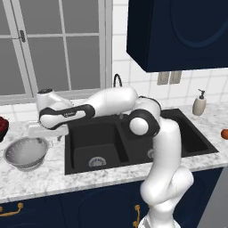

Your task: Put the colander in the sink, put the orange in the colander, and turn on the sink faucet and pour water over the colander.

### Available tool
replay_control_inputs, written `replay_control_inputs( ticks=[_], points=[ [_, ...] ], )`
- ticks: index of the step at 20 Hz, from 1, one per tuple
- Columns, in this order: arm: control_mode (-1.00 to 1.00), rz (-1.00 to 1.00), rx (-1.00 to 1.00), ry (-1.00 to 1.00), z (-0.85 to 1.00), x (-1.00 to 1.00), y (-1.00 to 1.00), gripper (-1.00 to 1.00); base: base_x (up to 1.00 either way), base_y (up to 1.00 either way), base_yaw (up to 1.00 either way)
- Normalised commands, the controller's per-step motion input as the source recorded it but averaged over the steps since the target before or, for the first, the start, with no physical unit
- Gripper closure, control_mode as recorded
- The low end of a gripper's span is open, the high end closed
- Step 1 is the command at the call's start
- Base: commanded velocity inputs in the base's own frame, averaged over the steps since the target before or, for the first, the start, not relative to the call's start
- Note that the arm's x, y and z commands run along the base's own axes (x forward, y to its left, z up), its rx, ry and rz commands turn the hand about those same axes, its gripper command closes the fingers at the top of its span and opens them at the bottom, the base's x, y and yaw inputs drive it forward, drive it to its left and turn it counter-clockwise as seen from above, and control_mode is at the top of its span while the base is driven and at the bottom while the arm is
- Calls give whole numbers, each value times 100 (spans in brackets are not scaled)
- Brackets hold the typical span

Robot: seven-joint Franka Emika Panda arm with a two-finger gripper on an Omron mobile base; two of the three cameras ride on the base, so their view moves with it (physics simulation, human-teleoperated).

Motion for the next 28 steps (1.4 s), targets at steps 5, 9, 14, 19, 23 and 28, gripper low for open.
replay_control_inputs(
  ticks=[5, 9, 14, 19, 23, 28],
  points=[
    [-100, 0, 0, -1, -31, 1, 0, -100, 0, 0, 0],
    [-100, 0, 0, 0, -30, 0, 0, -100, 0, 0, 0],
    [-100, 0, 0, 0, -29, 0, 0, -100, 0, 0, 0],
    [-100, 0, 0, 0, -20, 0, 0, -100, 0, 0, 0],
    [-100, 0, 0, -1, -14, 1, 0, -100, 0, 0, 0],
    [-100, 0, 0, 0, -2, 3, 0, -100, 0, 0, 0]
  ],
)
